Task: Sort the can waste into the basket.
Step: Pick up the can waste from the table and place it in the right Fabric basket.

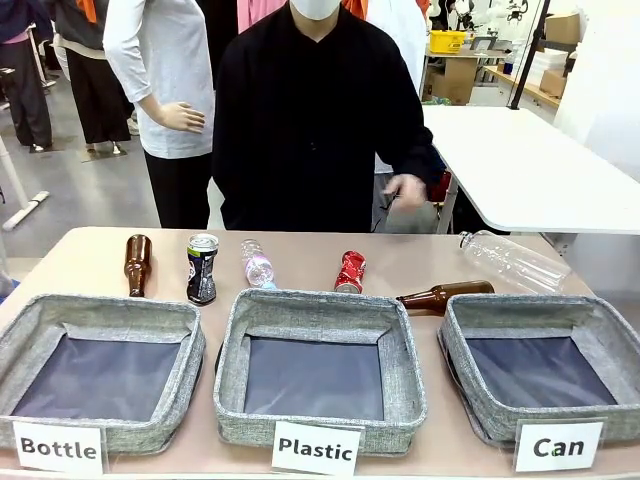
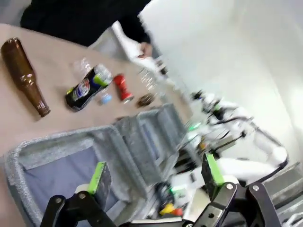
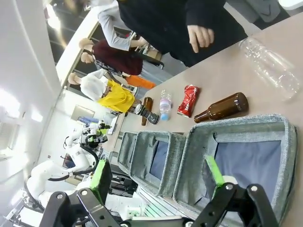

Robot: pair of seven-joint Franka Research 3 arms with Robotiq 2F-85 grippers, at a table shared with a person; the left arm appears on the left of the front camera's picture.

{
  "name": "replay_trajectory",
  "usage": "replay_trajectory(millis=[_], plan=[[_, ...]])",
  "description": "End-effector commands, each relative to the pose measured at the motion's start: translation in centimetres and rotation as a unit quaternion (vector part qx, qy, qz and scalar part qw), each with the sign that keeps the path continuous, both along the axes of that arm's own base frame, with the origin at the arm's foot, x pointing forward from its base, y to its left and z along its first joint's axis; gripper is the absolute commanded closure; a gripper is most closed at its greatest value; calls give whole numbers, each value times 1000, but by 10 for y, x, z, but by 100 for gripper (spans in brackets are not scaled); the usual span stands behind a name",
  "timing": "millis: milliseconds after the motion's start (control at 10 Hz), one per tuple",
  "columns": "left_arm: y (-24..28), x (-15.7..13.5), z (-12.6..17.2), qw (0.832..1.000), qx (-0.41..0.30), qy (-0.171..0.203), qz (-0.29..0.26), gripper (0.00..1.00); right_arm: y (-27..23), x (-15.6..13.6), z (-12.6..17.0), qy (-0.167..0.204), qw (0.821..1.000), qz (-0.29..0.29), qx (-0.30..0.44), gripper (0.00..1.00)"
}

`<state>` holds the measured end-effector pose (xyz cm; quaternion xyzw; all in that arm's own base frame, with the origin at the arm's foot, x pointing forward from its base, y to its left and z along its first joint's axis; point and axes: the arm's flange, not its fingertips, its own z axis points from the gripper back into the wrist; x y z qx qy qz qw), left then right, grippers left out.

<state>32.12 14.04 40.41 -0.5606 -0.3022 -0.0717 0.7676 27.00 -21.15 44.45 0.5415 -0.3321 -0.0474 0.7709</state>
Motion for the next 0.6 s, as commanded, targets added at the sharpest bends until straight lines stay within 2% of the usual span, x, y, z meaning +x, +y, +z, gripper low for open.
replay_trajectory(millis=[0, 200, 300, 400, 500], plan=[[-46, 24, 26, 989, 141, -17, -33, 0, 0, 2, -1, -21, 1000, -1, 2, 0], [-94, 68, 31, 971, 226, -46, -62, 0, 0, 2, -1, -21, 1000, -1, 2, 0], [-114, 87, 28, 959, 265, -76, -59, 0, 0, 2, -1, -21, 1000, -1, 2, 0], [-138, 110, 23, 940, 298, -151, -73, 0, 0, 2, -1, -21, 1000, -1, 2, 0], [-152, 127, 11, 904, 349, -230, -92, 0, 0, 2, -1, -21, 1000, -1, 2, 0]])
